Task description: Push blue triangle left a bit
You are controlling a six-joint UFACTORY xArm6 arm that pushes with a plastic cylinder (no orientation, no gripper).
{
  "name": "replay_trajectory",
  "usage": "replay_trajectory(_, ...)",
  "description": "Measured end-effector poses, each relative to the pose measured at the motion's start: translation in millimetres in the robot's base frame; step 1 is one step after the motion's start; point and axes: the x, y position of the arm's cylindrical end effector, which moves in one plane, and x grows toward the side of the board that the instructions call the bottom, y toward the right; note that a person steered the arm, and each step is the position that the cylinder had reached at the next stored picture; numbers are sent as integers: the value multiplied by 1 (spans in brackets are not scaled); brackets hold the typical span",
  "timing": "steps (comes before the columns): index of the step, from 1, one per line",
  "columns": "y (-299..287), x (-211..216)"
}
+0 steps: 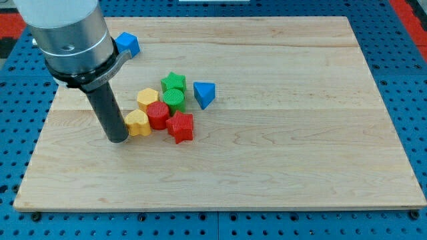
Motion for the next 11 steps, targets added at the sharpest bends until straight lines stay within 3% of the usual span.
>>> replay_trajectory(3,4,14)
replay_trajectory(4,74,62)
replay_trajectory(5,192,17)
replay_trajectory(6,217,-105)
replay_trajectory(7,168,-145)
replay_trajectory(10,156,-69)
replay_trajectory(11,156,-87)
